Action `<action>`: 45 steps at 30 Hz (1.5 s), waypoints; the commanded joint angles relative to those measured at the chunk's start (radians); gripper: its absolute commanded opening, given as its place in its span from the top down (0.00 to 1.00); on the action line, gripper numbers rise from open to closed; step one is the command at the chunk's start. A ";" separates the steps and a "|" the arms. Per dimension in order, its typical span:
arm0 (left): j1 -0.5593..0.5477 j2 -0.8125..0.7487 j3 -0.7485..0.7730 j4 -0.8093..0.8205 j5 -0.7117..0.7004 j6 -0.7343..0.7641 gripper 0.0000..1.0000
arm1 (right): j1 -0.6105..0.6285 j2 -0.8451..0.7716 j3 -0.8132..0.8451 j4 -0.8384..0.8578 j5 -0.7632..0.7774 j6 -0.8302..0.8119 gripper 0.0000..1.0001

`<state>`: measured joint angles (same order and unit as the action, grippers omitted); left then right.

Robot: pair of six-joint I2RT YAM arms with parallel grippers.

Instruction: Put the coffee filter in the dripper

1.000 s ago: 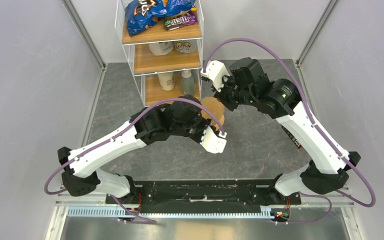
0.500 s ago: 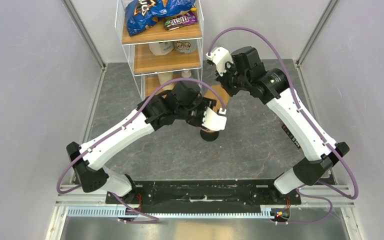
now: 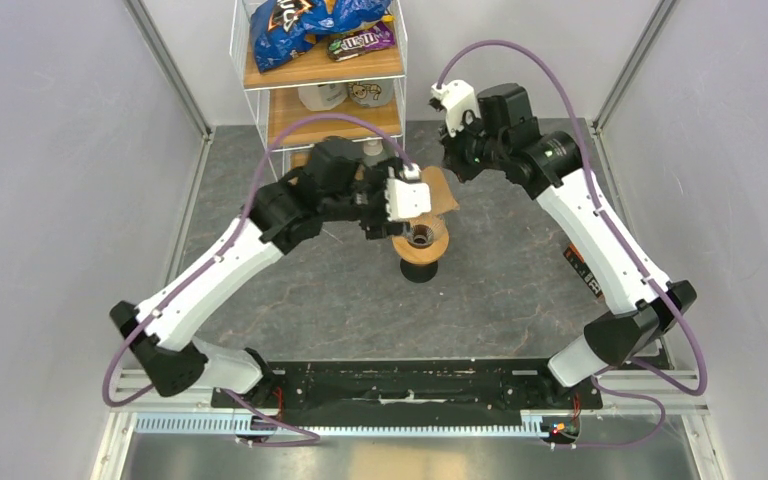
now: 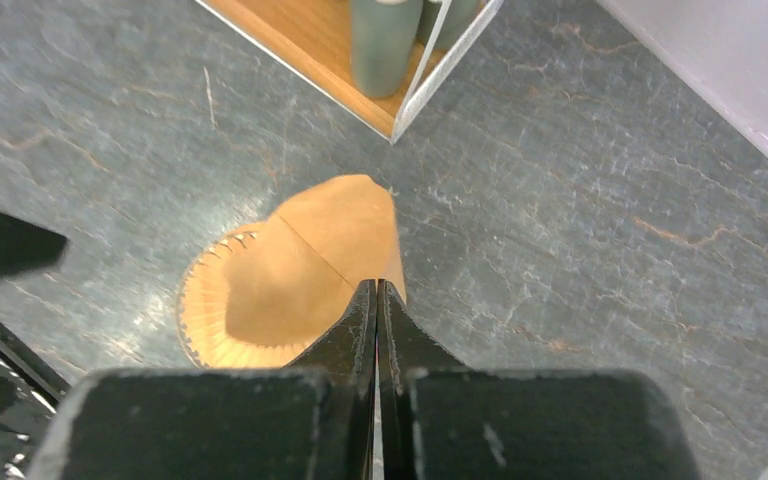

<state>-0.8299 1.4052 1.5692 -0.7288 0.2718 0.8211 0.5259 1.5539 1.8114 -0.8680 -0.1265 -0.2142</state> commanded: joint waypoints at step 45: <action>0.247 -0.251 -0.243 0.095 0.213 -0.619 0.20 | -0.353 0.778 0.382 -0.292 -0.737 -0.320 0.25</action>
<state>-0.5884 1.1549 1.3338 -0.6296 0.4561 0.2176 0.1173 2.3119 2.1635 -1.1225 -0.8196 -0.4717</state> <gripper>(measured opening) 0.804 0.736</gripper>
